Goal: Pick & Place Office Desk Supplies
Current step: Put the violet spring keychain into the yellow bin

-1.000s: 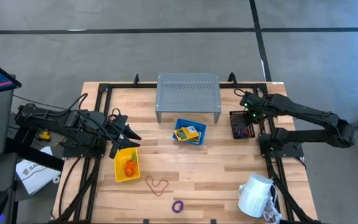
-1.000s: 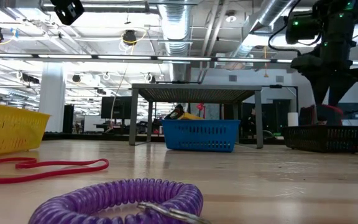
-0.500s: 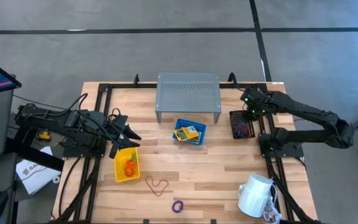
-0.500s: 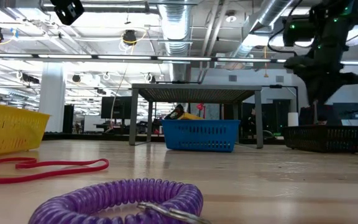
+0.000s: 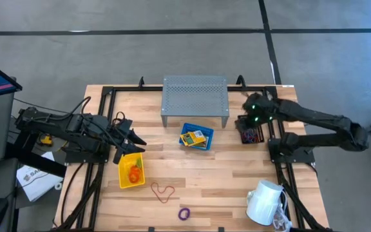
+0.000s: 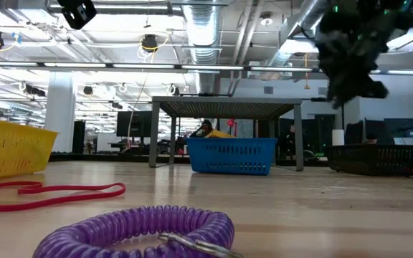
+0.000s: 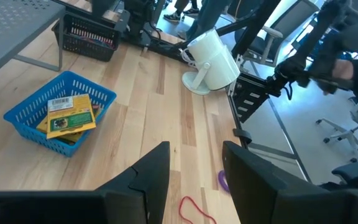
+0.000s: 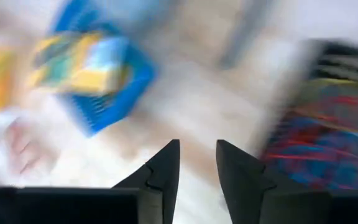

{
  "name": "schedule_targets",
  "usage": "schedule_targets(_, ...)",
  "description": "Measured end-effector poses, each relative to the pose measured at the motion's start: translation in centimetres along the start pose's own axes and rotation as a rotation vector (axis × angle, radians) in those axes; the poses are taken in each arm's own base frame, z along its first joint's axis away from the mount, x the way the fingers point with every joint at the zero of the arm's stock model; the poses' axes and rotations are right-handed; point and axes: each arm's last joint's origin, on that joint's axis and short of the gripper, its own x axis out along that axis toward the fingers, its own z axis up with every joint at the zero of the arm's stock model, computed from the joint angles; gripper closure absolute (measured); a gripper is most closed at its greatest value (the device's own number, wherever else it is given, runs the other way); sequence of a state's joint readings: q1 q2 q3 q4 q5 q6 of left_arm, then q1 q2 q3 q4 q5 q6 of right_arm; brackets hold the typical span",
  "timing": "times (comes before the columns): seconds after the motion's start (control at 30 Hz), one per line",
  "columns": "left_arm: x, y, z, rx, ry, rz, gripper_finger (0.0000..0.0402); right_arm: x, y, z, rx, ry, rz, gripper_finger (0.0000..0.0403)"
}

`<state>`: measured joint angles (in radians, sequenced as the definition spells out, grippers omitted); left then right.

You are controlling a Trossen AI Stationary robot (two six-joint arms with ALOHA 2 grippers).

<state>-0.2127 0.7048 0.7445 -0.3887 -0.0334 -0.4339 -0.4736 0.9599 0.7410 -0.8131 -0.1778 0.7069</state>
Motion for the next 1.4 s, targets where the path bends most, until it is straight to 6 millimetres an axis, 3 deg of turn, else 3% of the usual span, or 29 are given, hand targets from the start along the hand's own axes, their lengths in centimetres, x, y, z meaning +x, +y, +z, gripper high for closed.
schedule_targets(0.27, 0.0, 0.0, 0.0, 0.007, 0.000, 0.000, 0.0259, 1.4, 6.2, -3.4, -0.277, -0.030, 0.204, 0.0301)
schedule_targets(0.53, 1.0, -0.3, 0.2, 0.009, 0.012, -0.049, 0.0259, 3.2, 9.8, -7.2, -0.412, -0.033, 0.200, 0.0301)
schedule_targets(0.73, 6.3, -2.5, -0.5, 0.130, 0.099, -0.307, 0.0259, 2.8, 11.6, -6.9, -0.411, -0.109, 0.188, 0.0301)
schedule_targets(1.07, 15.0, -7.1, -4.6, 0.575, 0.400, -0.391, 0.0259, 1.6, 12.4, -6.3, -0.394, -0.150, 0.221, 0.0301)
schedule_targets(1.2, 17.9, -7.4, -5.4, 0.588, 0.491, -0.293, 0.0259, 1.8, 12.5, -6.5, -0.374, -0.141, 0.214, 0.0301)
schedule_targets(1.4, 20.8, -6.7, -6.0, 0.463, 0.535, -0.226, 0.0259, 1.8, 12.6, -6.7, -0.346, -0.164, 0.204, 0.0301)
